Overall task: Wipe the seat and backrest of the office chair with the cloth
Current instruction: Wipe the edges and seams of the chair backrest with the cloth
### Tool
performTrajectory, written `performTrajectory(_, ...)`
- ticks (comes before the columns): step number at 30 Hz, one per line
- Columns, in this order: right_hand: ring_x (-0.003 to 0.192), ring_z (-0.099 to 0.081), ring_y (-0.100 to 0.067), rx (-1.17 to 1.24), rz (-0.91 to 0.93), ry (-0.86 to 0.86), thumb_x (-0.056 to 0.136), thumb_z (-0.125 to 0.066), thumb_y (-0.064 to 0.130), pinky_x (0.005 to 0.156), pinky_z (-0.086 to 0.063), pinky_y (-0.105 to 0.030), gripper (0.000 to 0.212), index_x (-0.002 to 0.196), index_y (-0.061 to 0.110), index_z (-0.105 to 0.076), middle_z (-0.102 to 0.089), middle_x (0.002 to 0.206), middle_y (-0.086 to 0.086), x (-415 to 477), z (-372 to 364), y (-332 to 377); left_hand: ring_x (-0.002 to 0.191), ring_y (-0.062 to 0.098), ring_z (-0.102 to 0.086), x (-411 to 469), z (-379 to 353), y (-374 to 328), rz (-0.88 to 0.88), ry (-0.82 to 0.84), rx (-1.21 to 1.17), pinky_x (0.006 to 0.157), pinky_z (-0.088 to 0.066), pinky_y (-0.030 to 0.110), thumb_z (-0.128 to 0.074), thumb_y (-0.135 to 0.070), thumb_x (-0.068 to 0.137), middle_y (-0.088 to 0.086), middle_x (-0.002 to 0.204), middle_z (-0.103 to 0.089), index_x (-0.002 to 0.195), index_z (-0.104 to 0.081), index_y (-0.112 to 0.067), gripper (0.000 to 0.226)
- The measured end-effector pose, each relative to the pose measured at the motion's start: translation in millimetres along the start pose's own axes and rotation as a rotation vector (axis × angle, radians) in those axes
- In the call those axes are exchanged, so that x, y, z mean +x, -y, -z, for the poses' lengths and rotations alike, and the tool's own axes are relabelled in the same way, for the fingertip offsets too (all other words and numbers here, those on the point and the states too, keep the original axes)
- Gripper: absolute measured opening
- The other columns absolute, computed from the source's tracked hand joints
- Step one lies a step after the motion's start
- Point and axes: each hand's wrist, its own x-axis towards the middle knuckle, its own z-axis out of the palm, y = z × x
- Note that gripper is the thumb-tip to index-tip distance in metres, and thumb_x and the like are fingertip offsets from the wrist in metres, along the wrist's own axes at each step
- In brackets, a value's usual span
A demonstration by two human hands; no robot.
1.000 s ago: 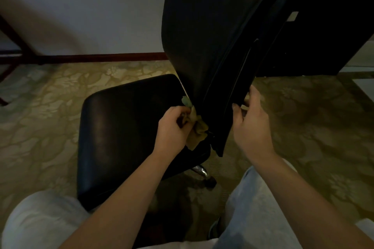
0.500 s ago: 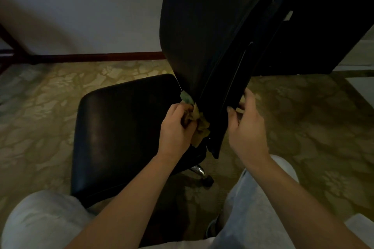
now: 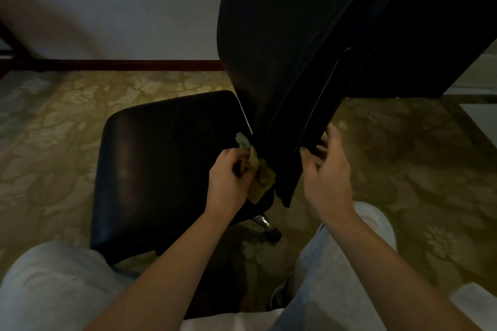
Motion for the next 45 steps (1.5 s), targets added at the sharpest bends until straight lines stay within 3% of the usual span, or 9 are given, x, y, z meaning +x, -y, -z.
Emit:
performTrajectory(6, 0.113, -0.055, 0.008, 0.000, -0.021, -0.023, 0.100, -0.057, 0.014, 0.086, -0.043, -0.002, 0.054, 0.145, 0.034, -0.037, -0.057, 0.126, 0.011, -1, -1, -1, 0.104, -0.001, -0.060, 12, -2, -21, -0.087, 0.001, -0.001, 0.088, -0.051, 0.012, -0.073, -0.008, 0.089, -0.005, 0.115, -0.060, 0.104, -0.056, -0.041, 0.040)
performTrajectory(10, 0.117, -0.057, 0.000, -0.022, -0.016, -0.022, 0.101, -0.057, 0.015, 0.094, -0.050, -0.016, 0.052, 0.145, 0.035, -0.037, -0.057, 0.131, 0.008, -2, -2, -3, 0.102, -0.007, -0.055, 10, -10, -13, -0.027, 0.006, 0.049, 0.086, -0.047, 0.006, -0.074, -0.009, 0.088, -0.011, 0.115, -0.053, 0.110, -0.058, -0.031, 0.035)
performTrajectory(13, 0.119, -0.056, -0.002, -0.041, -0.019, -0.018, 0.101, -0.056, 0.016, 0.094, -0.050, -0.014, 0.053, 0.149, 0.027, -0.037, -0.056, 0.133, 0.006, -2, -3, -5, 0.104, -0.003, -0.055, 9, -13, -6, -0.009, 0.013, 0.057, 0.088, -0.049, 0.010, -0.075, -0.009, 0.087, -0.009, 0.119, -0.052, 0.117, -0.062, -0.019, 0.034)
performTrajectory(16, 0.118, -0.057, -0.001, -0.047, -0.009, -0.002, 0.100, -0.057, 0.016, 0.093, -0.049, -0.011, 0.053, 0.149, 0.025, -0.038, -0.057, 0.132, 0.006, -2, -1, -7, 0.104, -0.006, -0.054, 7, -15, -3, 0.001, 0.029, 0.038, 0.087, -0.049, 0.008, -0.075, -0.008, 0.087, -0.014, 0.116, -0.051, 0.114, -0.062, -0.022, 0.033)
performTrajectory(25, 0.121, -0.056, -0.008, -0.033, -0.012, -0.006, 0.098, -0.060, 0.009, 0.095, -0.056, -0.032, 0.058, 0.148, 0.025, -0.037, -0.053, 0.136, 0.003, -2, -6, -11, 0.098, -0.007, -0.056, 0, -32, 5, 0.095, -0.019, -0.074, 0.081, -0.053, 0.012, -0.075, -0.003, 0.084, -0.014, 0.110, -0.050, 0.105, -0.056, -0.027, 0.037)
performTrajectory(28, 0.122, -0.056, -0.010, -0.037, 0.002, -0.025, 0.097, -0.059, 0.008, 0.096, -0.055, -0.036, 0.060, 0.149, 0.025, -0.036, -0.052, 0.137, 0.003, -2, -8, -11, 0.099, 0.002, -0.060, 0, -44, 12, 0.164, -0.005, -0.078, 0.083, -0.056, 0.019, -0.074, -0.003, 0.084, -0.006, 0.111, -0.056, 0.104, -0.054, -0.028, 0.037)
performTrajectory(33, 0.120, -0.057, -0.010, -0.032, 0.001, -0.003, 0.097, -0.061, 0.009, 0.095, -0.056, -0.035, 0.062, 0.150, 0.024, -0.034, -0.054, 0.135, 0.001, -1, -4, -13, 0.107, 0.011, -0.064, 3, -51, 27, 0.296, 0.122, 0.040, 0.086, -0.053, 0.021, -0.069, -0.003, 0.089, -0.004, 0.114, -0.065, 0.116, -0.061, -0.021, 0.033)
performTrajectory(36, 0.118, -0.057, -0.007, -0.041, 0.004, 0.001, 0.096, -0.062, 0.010, 0.095, -0.055, -0.029, 0.063, 0.151, 0.024, -0.033, -0.055, 0.133, 0.002, -1, -3, -13, 0.097, -0.001, -0.064, -6, -35, 25, 0.247, 0.138, -0.028, 0.077, -0.052, 0.008, -0.070, -0.007, 0.092, -0.011, 0.108, -0.065, 0.108, -0.061, -0.028, 0.028)
performTrajectory(45, 0.116, -0.059, -0.006, -0.026, 0.014, -0.001, 0.096, -0.063, 0.011, 0.091, -0.054, -0.019, 0.062, 0.150, 0.024, -0.035, -0.057, 0.130, 0.002, -2, -2, -12, 0.102, 0.006, -0.064, -2, -24, 5, 0.136, 0.049, -0.100, 0.082, -0.054, 0.012, -0.074, -0.010, 0.090, -0.002, 0.113, -0.064, 0.109, -0.061, -0.026, 0.028)
